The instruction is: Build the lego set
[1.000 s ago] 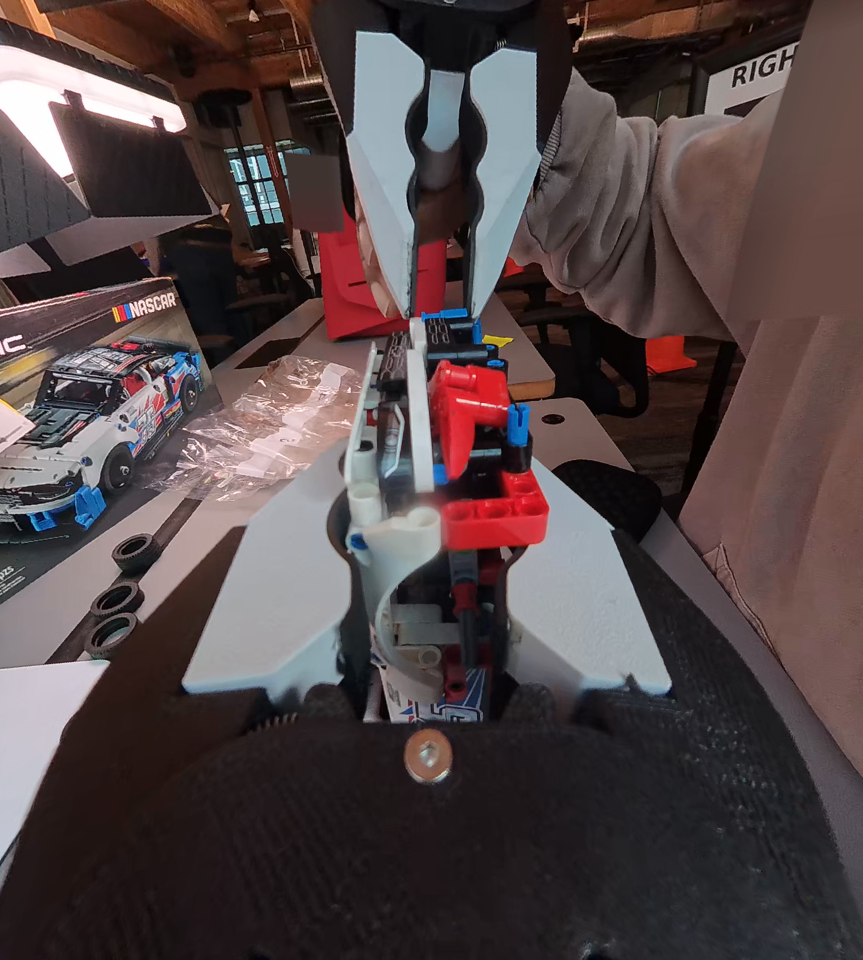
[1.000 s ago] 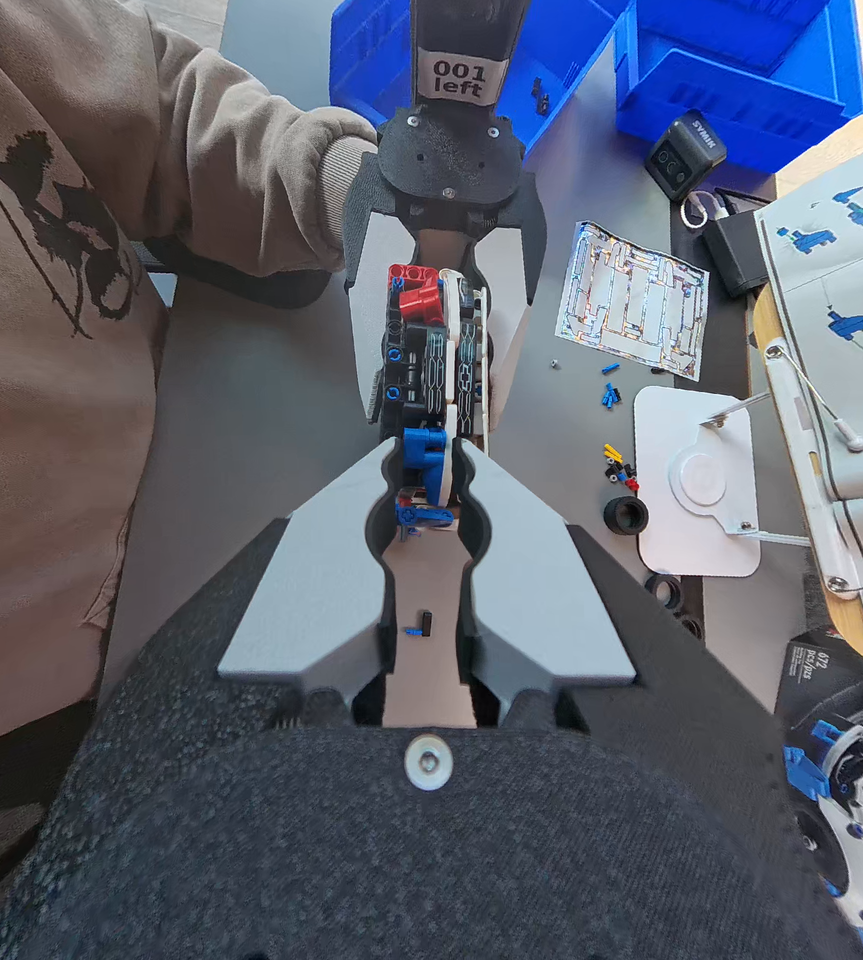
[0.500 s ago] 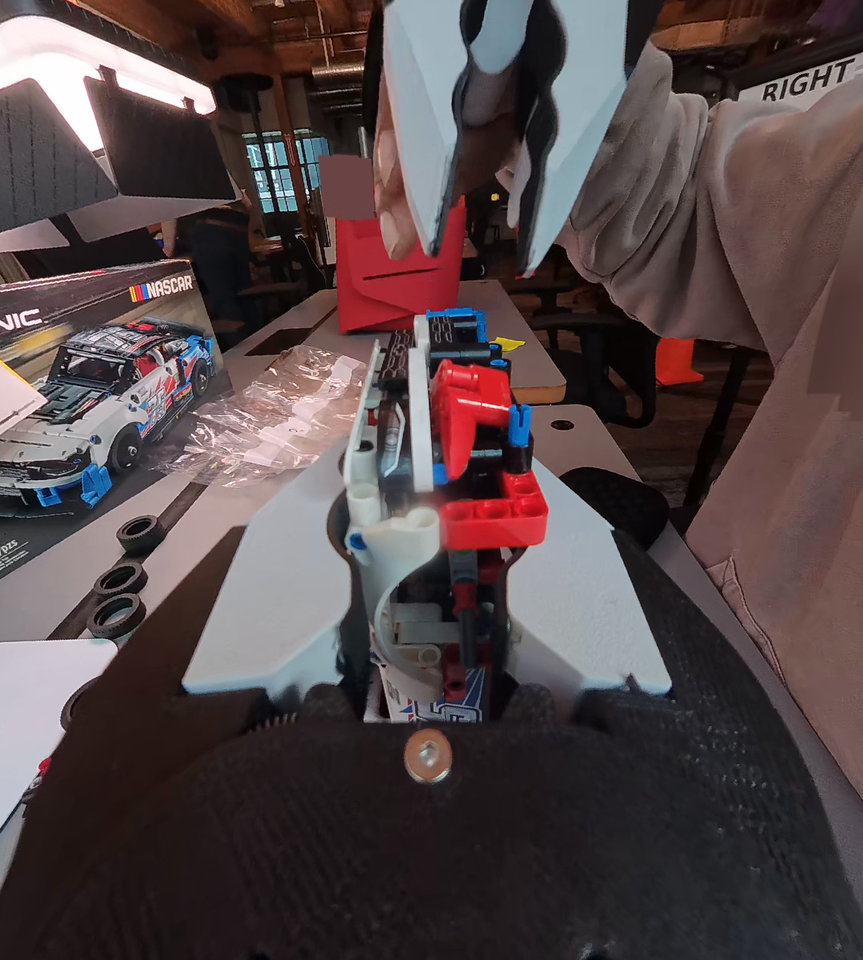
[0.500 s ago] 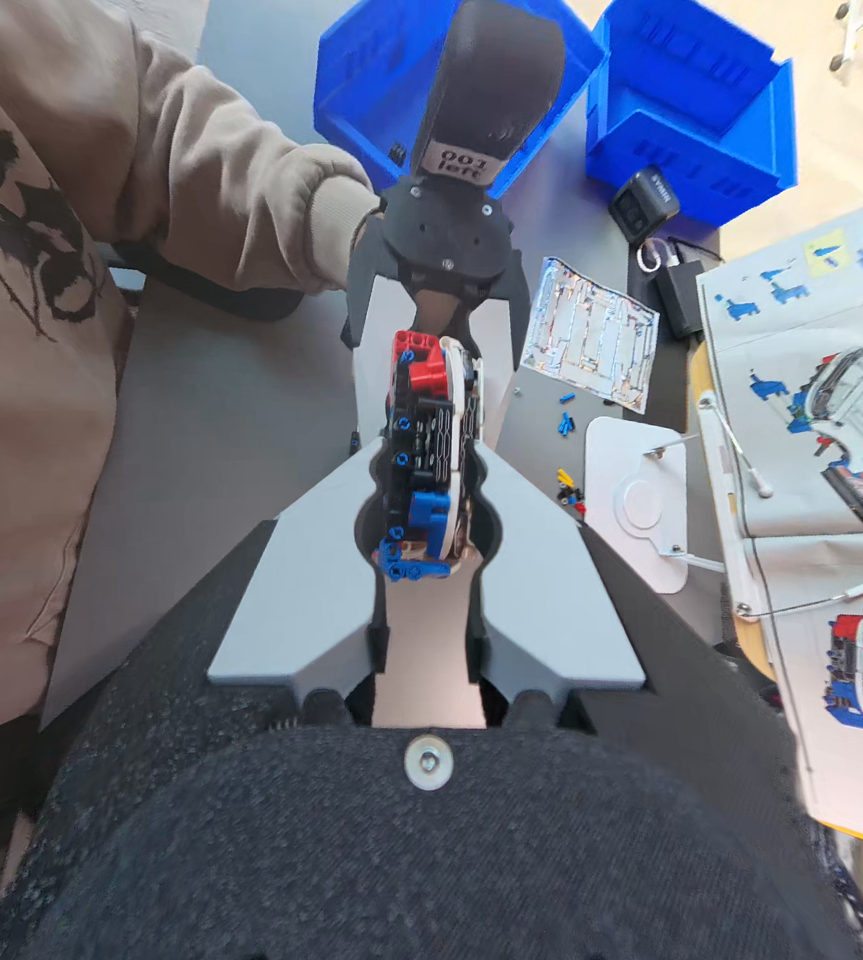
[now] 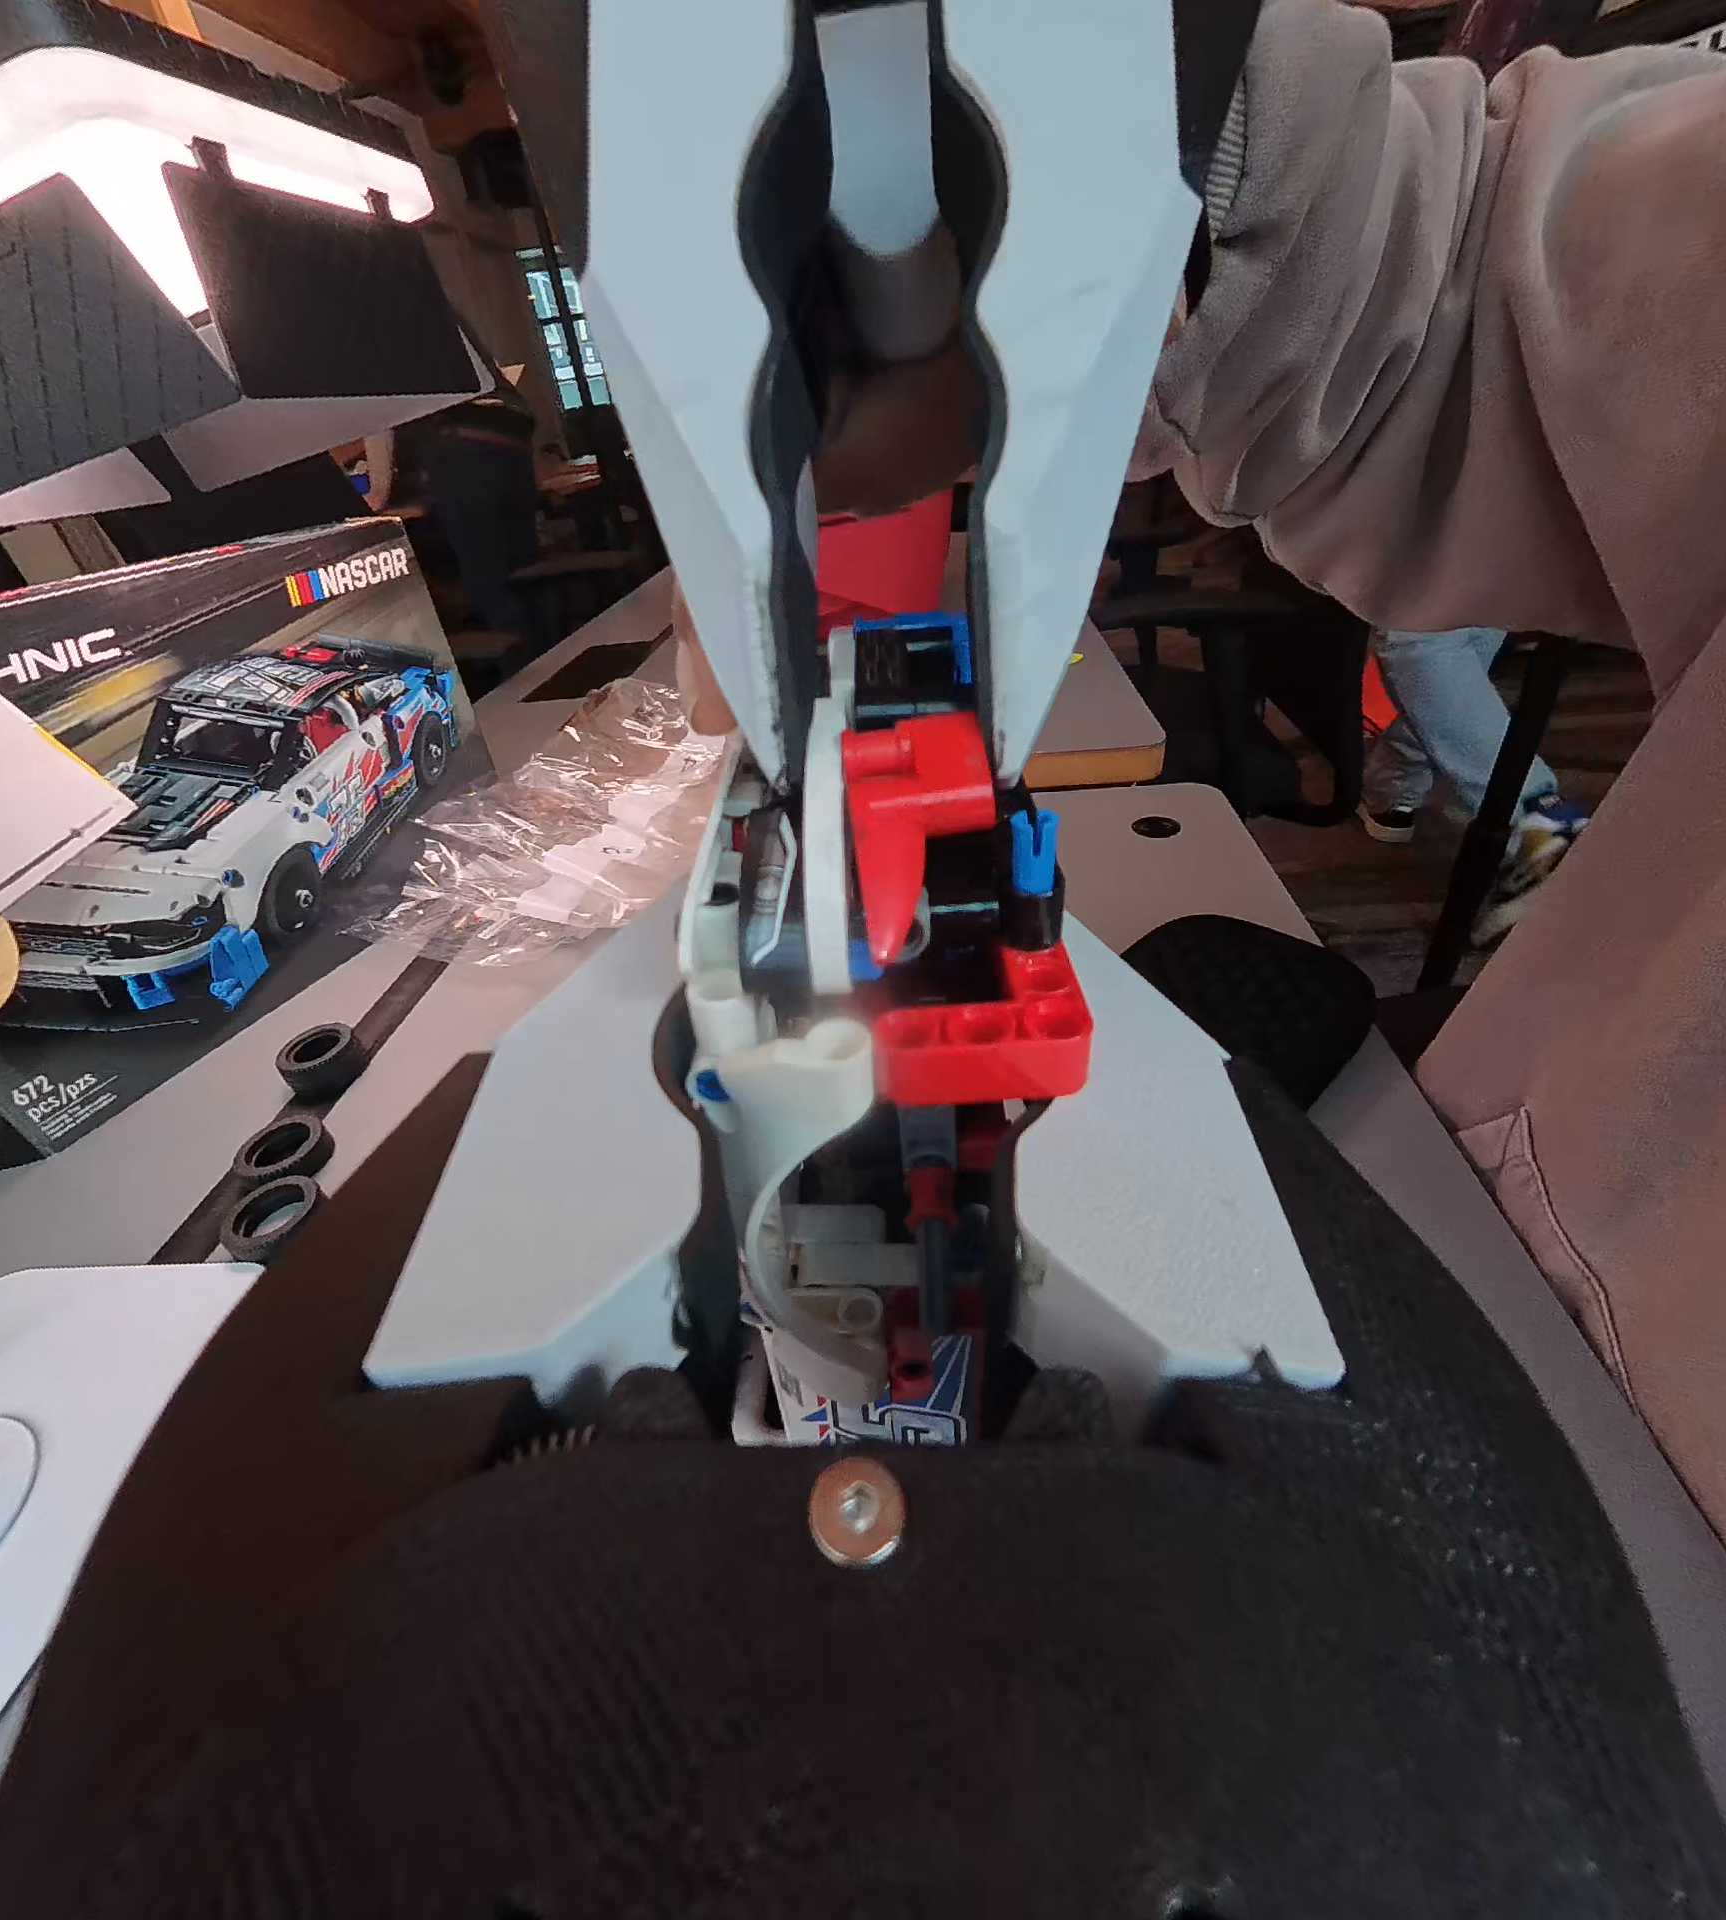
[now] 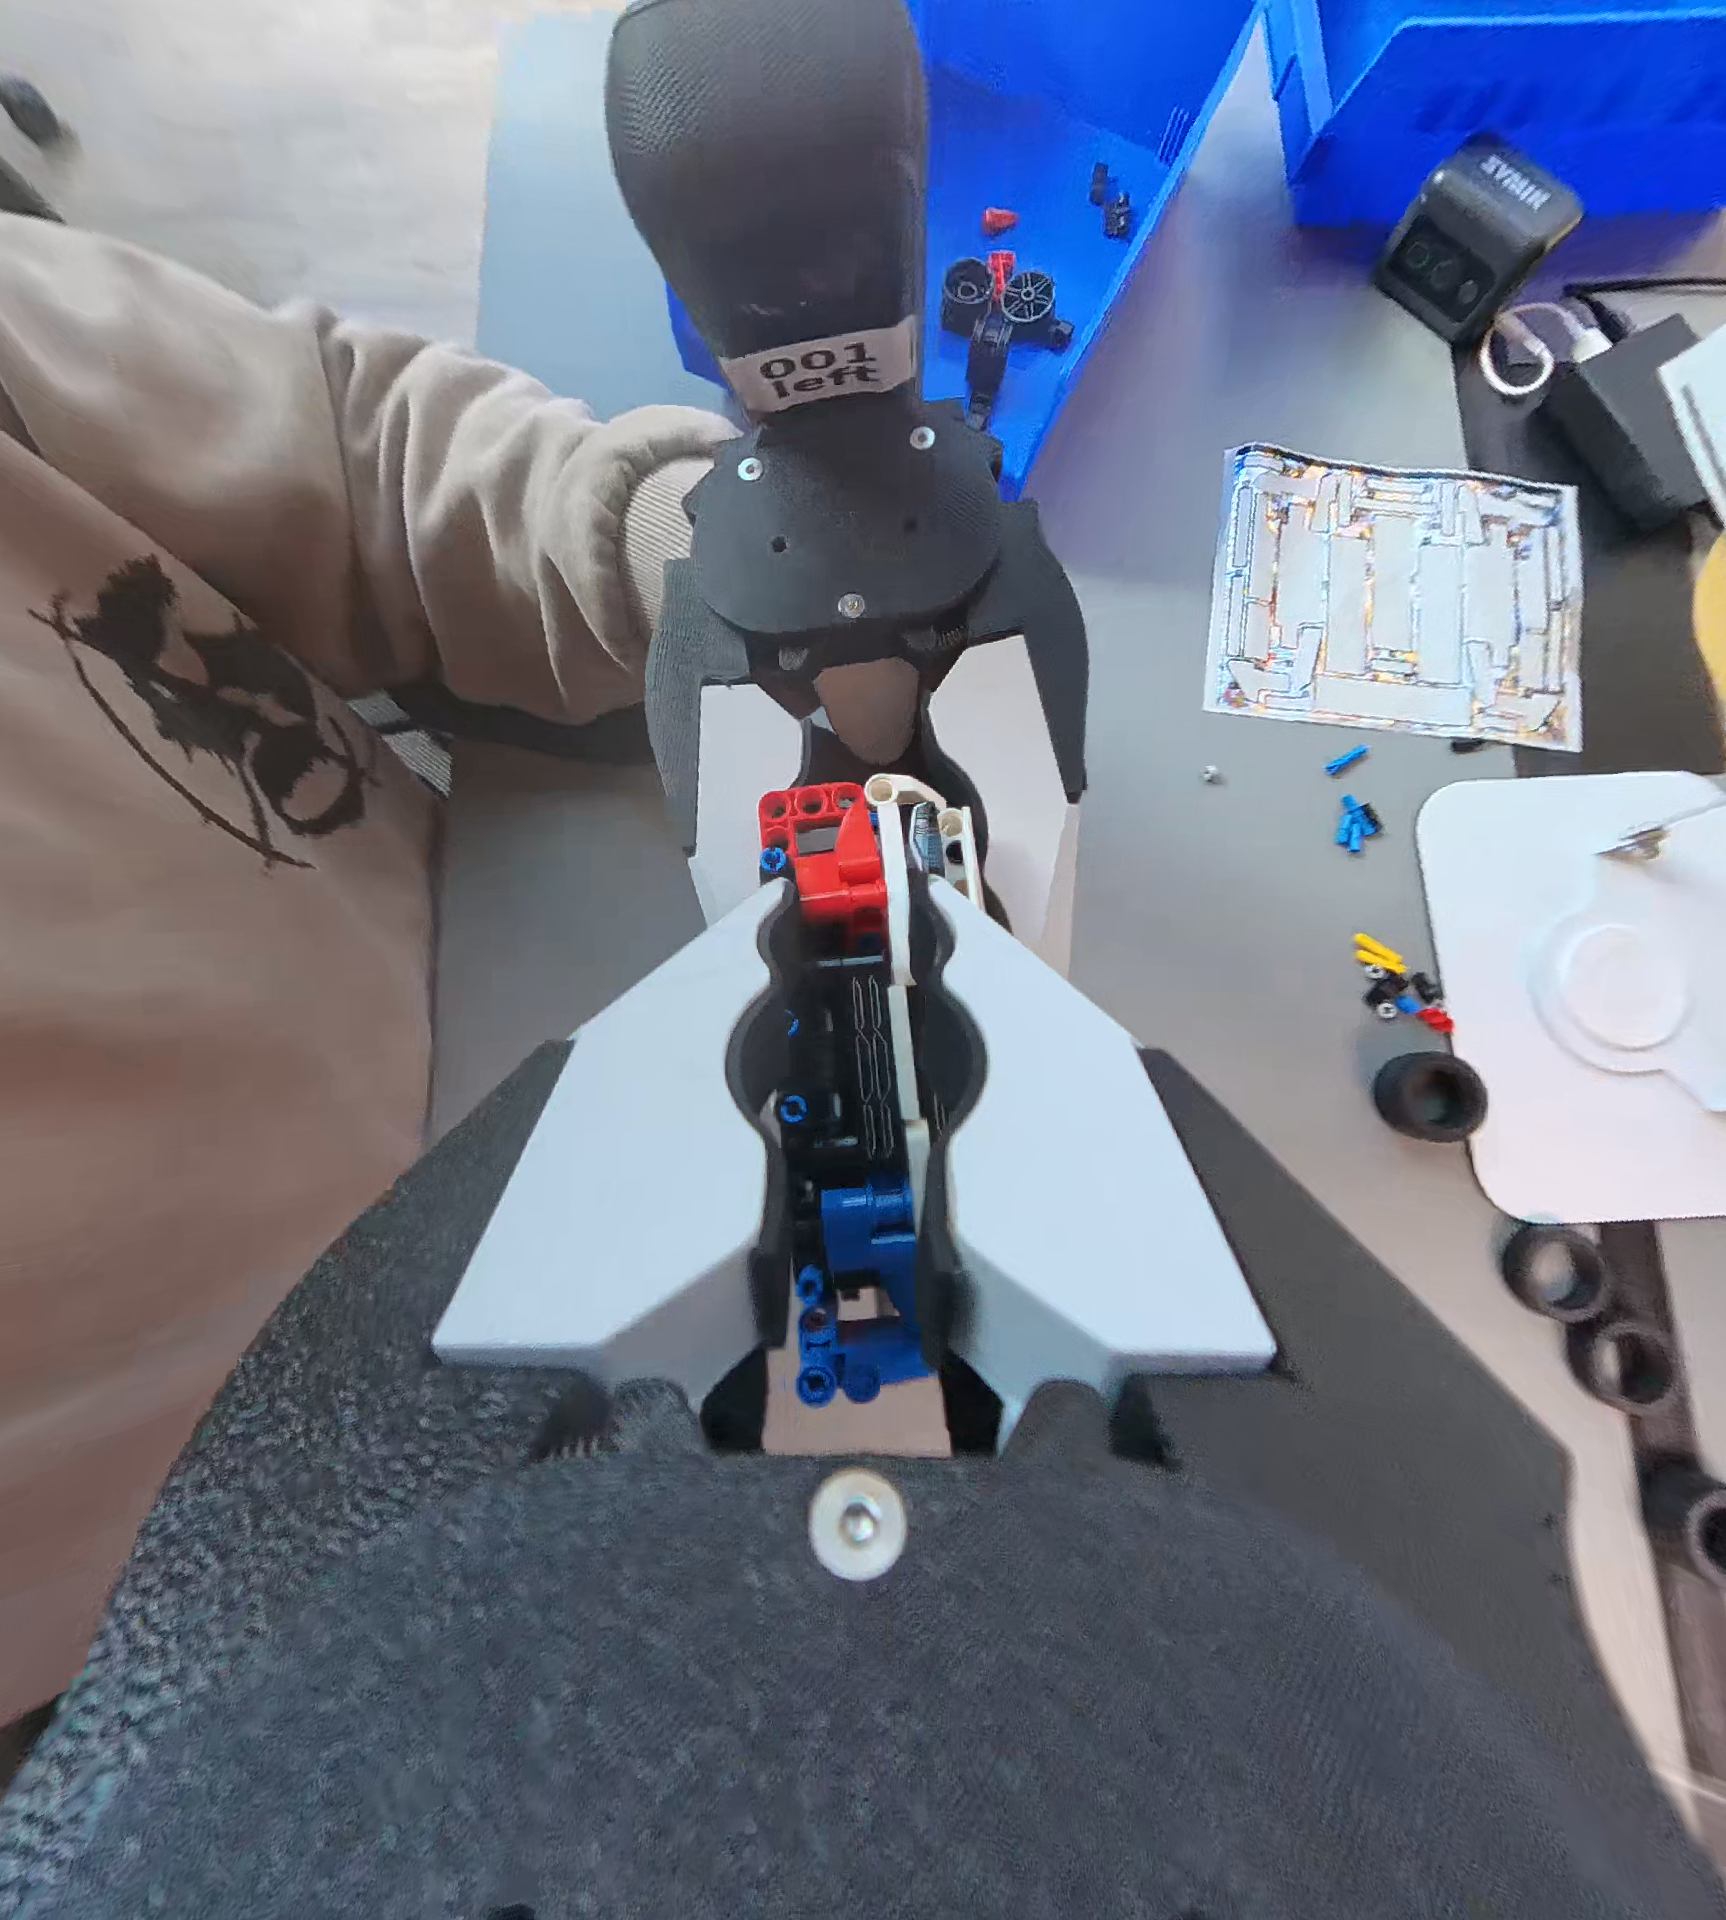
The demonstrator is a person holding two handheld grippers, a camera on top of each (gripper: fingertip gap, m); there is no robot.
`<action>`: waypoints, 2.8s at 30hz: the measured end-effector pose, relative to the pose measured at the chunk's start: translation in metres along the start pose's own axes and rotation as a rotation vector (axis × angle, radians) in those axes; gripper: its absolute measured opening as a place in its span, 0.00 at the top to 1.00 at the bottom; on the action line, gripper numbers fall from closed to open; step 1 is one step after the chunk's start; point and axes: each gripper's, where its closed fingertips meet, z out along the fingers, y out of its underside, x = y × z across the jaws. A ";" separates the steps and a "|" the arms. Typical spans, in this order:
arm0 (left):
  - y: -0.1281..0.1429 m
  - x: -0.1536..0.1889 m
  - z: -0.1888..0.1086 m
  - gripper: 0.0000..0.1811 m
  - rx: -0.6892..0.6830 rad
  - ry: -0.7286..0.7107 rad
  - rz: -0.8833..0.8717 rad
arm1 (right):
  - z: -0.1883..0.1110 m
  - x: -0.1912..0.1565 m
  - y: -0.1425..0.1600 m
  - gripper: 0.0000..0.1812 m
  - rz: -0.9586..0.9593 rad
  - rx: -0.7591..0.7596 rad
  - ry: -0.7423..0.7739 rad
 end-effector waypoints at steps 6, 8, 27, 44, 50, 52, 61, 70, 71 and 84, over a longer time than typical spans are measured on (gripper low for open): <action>0.000 0.001 0.001 0.71 -0.003 -0.004 0.002 | 0.000 0.000 0.000 0.90 0.102 0.025 -0.011; 0.000 0.000 0.000 0.71 -0.003 -0.005 0.000 | -0.001 0.000 -0.002 0.90 0.097 0.038 -0.002; 0.000 0.002 -0.001 0.71 0.004 -0.009 0.002 | 0.001 -0.001 -0.004 0.91 -0.049 0.032 0.059; -0.001 -0.009 -0.006 0.70 0.042 -0.015 -0.024 | -0.022 0.039 0.212 0.90 0.219 0.129 0.324; 0.001 -0.016 -0.012 0.68 0.039 -0.045 -0.019 | 0.056 0.049 0.306 0.84 0.271 -0.039 0.373; 0.001 -0.017 -0.012 0.68 0.045 -0.048 -0.023 | 0.061 0.057 0.306 0.84 0.265 -0.032 0.372; 0.001 -0.020 -0.013 0.68 0.060 -0.053 -0.042 | 0.074 0.065 0.311 0.91 0.332 -0.132 0.149; 0.001 -0.026 -0.016 0.68 0.070 -0.067 -0.065 | 0.075 0.059 0.308 0.95 0.212 -0.149 0.230; 0.001 -0.027 -0.016 0.68 0.070 -0.069 -0.067 | 0.074 0.059 0.303 0.95 0.214 -0.115 0.244; 0.002 -0.027 -0.013 0.68 0.042 -0.105 -0.057 | -0.045 0.061 0.154 0.95 -0.056 0.484 0.637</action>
